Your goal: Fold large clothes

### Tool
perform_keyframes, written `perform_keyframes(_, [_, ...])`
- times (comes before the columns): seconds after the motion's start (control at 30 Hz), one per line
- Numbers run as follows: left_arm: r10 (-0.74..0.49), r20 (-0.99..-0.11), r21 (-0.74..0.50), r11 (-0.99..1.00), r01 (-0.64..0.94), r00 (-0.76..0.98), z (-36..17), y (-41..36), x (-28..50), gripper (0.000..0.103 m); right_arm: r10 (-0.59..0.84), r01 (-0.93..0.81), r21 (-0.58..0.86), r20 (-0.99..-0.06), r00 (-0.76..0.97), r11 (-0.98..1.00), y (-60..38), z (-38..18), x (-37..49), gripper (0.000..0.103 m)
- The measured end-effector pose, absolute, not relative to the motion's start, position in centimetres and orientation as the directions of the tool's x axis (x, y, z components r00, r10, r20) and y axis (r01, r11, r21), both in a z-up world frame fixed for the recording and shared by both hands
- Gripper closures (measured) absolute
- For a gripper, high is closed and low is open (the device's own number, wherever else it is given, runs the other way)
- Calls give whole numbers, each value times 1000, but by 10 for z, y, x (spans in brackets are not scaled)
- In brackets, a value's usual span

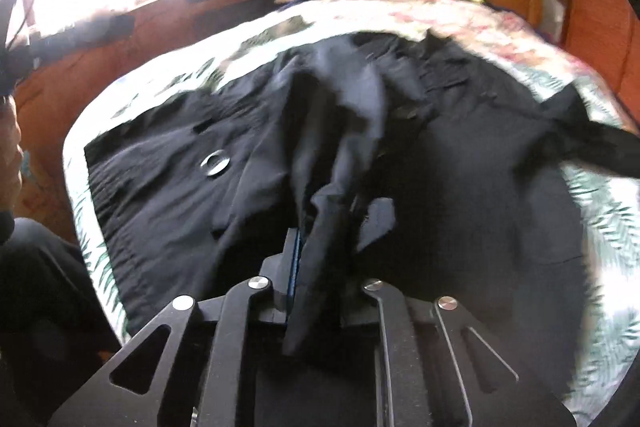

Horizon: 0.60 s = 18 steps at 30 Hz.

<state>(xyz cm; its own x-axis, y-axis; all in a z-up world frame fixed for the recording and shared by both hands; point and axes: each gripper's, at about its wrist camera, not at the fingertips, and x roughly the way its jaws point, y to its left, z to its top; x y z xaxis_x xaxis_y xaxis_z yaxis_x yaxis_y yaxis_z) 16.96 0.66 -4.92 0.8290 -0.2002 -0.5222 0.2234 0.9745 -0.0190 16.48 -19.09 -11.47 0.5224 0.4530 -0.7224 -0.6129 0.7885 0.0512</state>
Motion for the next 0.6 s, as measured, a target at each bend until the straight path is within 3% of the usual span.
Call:
perform_keyframes(0.2, [-212, -522, -16, 971, 239, 826, -50, -2, 171, 76, 243, -419, -120, -660, 711, 900, -248, -88, 182, 90])
perform_keyframes(0.4, [-224, -521, -17, 968, 252, 824, -51, -10, 172, 76, 175, -305, -112, -615, 769, 946, -280, -82, 194, 47])
perform_keyframes(0.6, [-232, -518, -15, 965, 262, 823, -53, -16, 173, 76, 297, -400, -38, -605, 739, 916, -271, -82, 191, 47])
